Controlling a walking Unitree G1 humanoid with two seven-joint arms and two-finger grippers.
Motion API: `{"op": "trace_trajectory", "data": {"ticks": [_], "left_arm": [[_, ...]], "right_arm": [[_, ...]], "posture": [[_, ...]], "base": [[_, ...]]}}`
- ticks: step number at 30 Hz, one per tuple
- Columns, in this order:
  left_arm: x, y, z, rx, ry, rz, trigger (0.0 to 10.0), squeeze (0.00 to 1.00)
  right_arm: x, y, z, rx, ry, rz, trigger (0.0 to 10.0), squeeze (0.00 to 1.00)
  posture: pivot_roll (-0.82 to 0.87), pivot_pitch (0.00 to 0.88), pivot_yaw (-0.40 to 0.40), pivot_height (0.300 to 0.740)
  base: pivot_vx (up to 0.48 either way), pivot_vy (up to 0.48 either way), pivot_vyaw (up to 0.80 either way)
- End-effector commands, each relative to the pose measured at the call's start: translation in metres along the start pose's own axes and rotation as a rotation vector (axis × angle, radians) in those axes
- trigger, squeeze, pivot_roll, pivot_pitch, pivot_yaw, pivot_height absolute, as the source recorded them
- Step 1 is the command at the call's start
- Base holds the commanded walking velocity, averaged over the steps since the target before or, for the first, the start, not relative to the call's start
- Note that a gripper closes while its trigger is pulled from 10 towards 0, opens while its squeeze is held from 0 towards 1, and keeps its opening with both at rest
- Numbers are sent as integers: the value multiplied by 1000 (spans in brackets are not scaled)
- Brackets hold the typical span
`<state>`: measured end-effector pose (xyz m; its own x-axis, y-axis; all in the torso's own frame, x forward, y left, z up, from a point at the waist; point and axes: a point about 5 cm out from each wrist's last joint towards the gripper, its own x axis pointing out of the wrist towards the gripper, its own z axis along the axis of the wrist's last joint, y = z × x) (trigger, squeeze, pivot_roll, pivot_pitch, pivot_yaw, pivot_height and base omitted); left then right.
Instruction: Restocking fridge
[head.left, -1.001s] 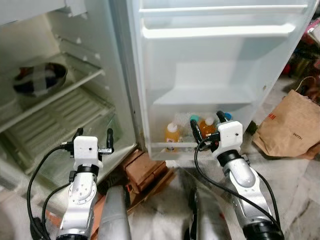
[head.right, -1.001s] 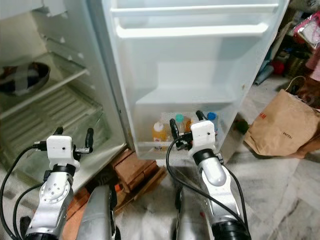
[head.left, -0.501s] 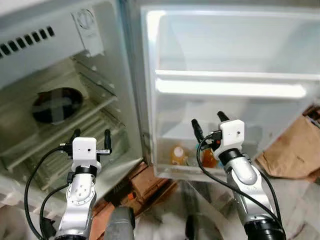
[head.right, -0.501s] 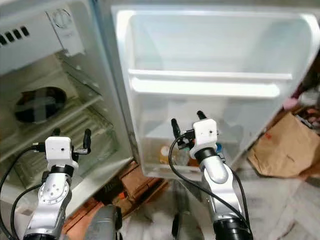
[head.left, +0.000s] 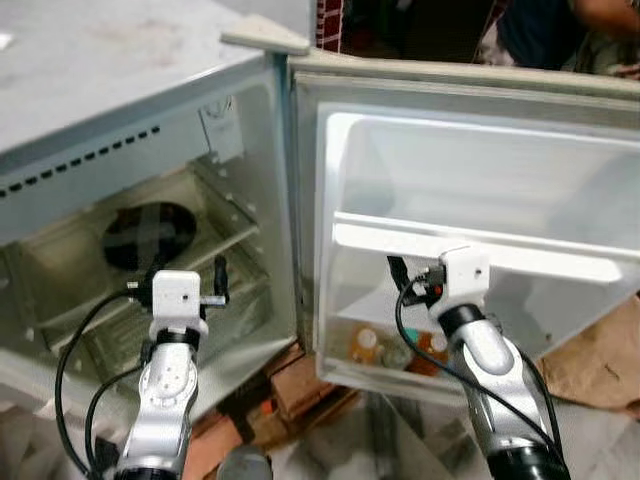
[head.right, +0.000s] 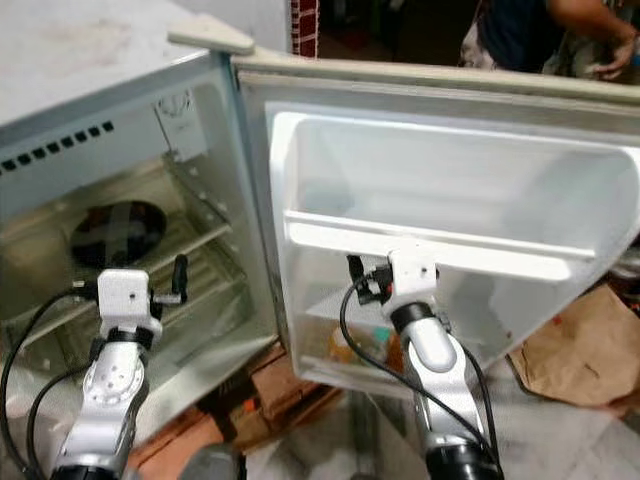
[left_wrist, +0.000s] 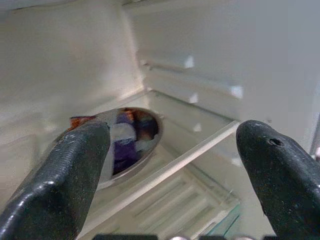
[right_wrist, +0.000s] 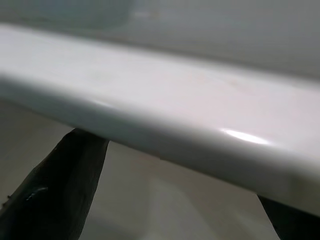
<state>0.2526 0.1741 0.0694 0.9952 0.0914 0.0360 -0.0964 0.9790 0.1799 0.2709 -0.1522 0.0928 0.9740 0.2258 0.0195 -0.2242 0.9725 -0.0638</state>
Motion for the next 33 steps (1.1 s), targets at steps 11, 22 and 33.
{"op": "trace_trajectory", "data": {"ticks": [11, 22, 33], "left_arm": [[-4, -1, -4, 14, 24, 1, 10000, 0], [-4, 0, -4, 11, 37, 16, 10000, 0], [-4, -2, -4, 16, 37, 6, 10000, 0]], "right_arm": [[4, 8, -4, 39, 55, 26, 10000, 0], [8, 15, -9, -58, 91, 71, 10000, 0], [8, 31, -6, -54, 81, 191, 10000, 0]], "posture": [[43, 20, 8, 740], [51, 26, 7, 740], [50, 27, 7, 740]], "base": [[0, -378, 0], [0, -430, 0], [-294, -378, 0]]}}
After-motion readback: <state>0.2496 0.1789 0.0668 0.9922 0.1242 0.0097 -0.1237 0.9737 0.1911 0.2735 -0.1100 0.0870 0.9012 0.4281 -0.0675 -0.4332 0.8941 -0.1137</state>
